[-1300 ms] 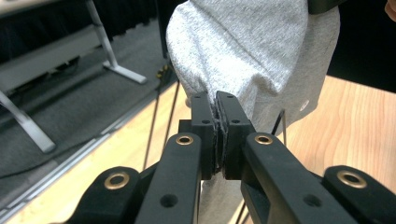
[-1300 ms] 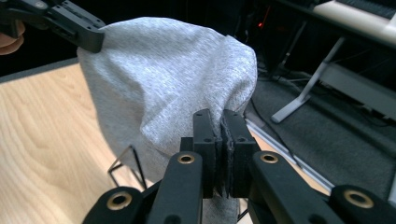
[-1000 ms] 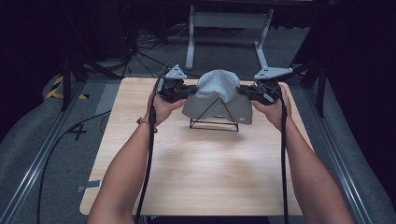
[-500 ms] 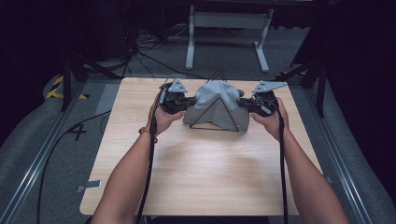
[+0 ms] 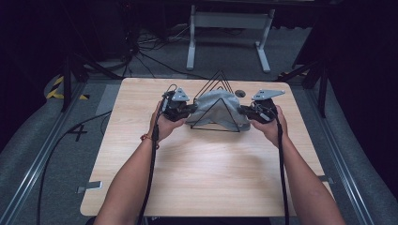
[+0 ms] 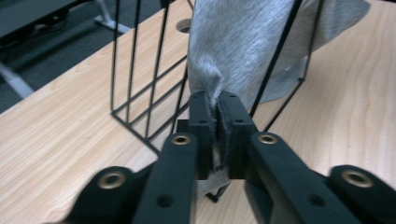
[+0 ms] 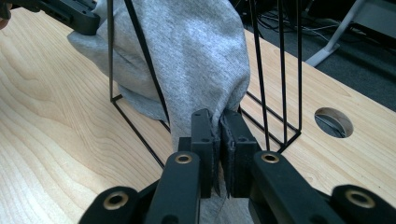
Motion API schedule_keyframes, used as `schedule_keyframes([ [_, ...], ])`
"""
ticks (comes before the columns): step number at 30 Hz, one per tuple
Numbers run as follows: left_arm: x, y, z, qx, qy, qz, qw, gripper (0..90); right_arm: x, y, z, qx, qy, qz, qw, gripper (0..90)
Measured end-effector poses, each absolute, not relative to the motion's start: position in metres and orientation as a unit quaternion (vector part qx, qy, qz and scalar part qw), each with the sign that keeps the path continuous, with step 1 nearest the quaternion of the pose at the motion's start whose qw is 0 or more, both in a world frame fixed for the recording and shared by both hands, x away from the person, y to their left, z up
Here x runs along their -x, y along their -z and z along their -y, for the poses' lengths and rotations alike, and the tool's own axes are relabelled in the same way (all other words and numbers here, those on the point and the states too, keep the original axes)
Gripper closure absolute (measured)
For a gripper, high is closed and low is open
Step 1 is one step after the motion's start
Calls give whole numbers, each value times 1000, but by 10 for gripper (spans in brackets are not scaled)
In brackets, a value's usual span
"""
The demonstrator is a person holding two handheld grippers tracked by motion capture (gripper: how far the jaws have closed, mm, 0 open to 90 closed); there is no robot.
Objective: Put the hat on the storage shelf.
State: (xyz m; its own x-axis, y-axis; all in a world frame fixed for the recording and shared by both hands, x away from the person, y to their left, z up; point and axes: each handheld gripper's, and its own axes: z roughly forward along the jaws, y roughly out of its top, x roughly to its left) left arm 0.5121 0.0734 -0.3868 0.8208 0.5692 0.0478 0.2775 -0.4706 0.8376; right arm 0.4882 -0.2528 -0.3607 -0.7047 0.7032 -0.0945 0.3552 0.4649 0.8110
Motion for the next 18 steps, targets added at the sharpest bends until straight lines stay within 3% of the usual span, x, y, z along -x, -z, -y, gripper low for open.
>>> schedule_keyframes([
  [2, -511, 385, -78, -837, -167, -256, 453, 794, -487, 359, 253, -319, -406, -828, 217, 823],
  [12, -496, 378, -96, -844, -182, -243, 443, 803, -475, 349, 261, -320, -401, -825, 237, 764],
  [18, -481, 372, -111, -857, -202, -235, 412, 755, -461, 344, 270, -314, -398, -825, 250, 726],
])
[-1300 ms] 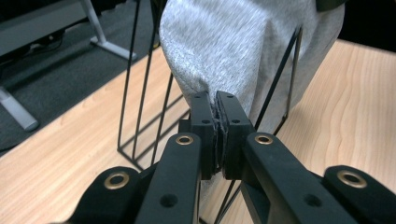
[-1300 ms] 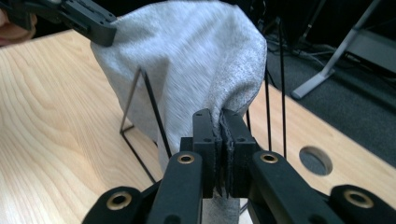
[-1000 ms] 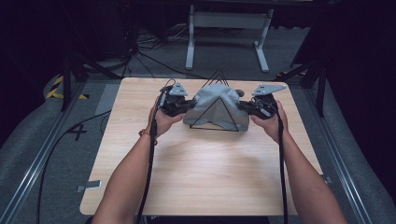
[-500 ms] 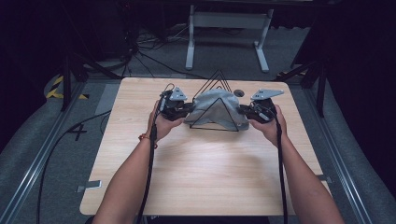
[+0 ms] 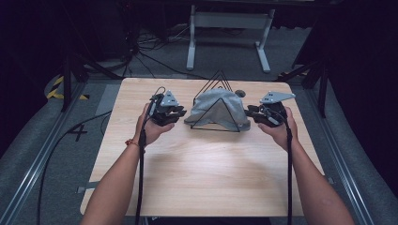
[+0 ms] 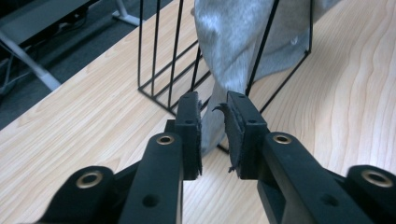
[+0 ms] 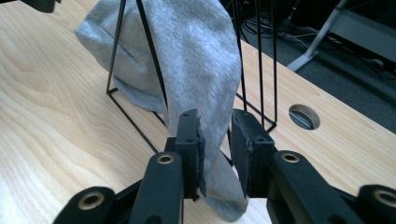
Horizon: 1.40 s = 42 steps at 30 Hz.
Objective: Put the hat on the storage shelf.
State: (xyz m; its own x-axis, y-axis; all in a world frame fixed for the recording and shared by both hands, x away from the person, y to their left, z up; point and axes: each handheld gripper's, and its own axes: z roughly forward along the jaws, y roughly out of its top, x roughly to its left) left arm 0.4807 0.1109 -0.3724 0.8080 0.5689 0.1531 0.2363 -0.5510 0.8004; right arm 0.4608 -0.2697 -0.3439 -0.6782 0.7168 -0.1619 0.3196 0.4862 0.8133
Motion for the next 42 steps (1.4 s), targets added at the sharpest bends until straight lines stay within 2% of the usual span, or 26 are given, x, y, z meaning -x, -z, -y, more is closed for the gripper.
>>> schedule_keyframes([
  [6, -466, 372, -123, -861, -211, -231, 400, 712, -449, 344, 281, -318, -395, -824, 253, 686],
  [14, -439, 380, -139, -874, -219, -227, 370, 571, -428, 350, 298, -316, -382, -830, 254, 579],
  [22, -417, 398, -157, -880, -215, -243, 346, 440, -407, 364, 313, -329, -354, -834, 265, 441],
  [28, -404, 416, -170, -889, -206, -251, 324, 346, -390, 379, 325, -338, -339, -834, 275, 374],
  [36, -389, 436, -176, -898, -203, -250, 299, 296, -373, 400, 344, -357, -331, -832, 266, 344],
  [42, -384, 440, -185, -899, -163, -257, 315, 252, -357, 418, 361, -371, -323, -831, 259, 338],
])
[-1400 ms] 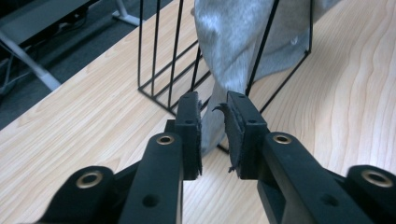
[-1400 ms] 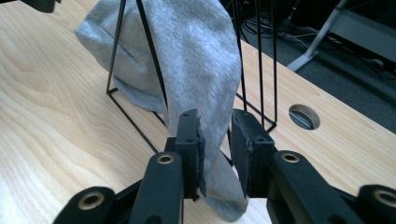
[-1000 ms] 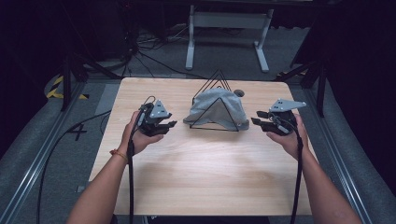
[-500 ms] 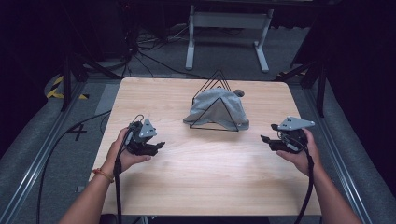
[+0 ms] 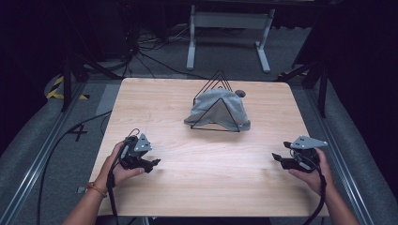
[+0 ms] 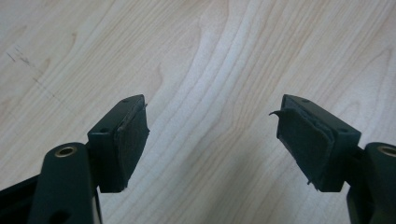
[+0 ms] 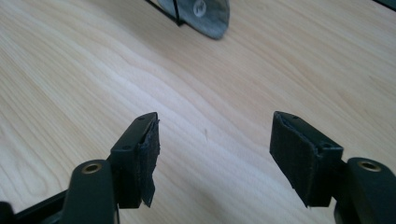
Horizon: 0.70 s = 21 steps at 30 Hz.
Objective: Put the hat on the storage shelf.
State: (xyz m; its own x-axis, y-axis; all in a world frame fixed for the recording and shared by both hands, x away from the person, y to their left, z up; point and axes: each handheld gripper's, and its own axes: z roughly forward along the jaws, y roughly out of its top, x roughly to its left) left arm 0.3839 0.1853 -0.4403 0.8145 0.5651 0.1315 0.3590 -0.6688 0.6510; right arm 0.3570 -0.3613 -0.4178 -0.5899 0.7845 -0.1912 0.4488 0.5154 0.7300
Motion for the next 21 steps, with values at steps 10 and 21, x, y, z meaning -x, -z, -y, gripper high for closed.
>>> schedule_keyframes([
  [10, -368, 459, -187, -908, -180, -242, 291, 251, -334, 438, 382, -389, -323, -828, 241, 336],
  [21, -348, 479, -210, -877, -138, -281, 363, 214, -326, 463, 396, -413, -342, -818, 207, 292],
])
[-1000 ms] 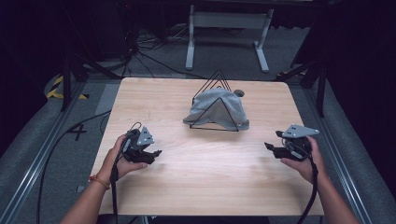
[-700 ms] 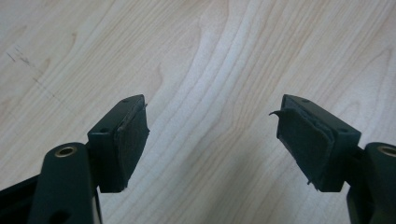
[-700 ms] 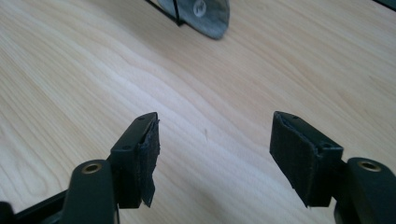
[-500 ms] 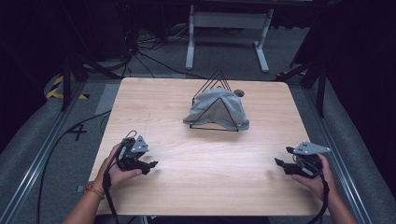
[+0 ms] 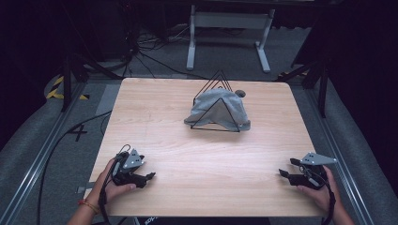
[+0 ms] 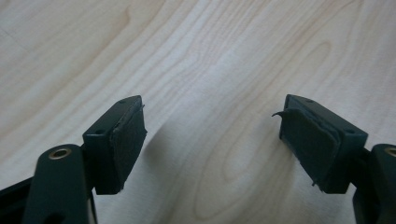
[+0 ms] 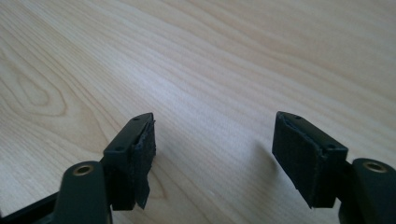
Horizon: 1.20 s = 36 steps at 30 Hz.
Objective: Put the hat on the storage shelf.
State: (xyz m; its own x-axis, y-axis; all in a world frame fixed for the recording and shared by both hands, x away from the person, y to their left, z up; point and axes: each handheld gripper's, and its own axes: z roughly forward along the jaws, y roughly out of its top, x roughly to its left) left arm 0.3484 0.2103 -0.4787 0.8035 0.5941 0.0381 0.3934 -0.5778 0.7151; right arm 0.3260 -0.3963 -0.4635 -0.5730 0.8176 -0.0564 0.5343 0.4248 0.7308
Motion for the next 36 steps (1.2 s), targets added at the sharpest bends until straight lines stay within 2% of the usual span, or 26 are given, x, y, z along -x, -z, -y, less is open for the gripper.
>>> schedule_keyframes([
  [4, -349, 481, -213, -869, -122, -303, 373, 177, -322, 466, 401, -426, -357, -806, 204, 288],
  [16, -352, 481, -213, -870, -122, -305, 368, 146, -323, 467, 401, -438, -352, -800, 211, 224],
  [36, -352, 482, -213, -868, -122, -308, 369, 145, -323, 467, 401, -444, -350, -798, 212, 207],
])
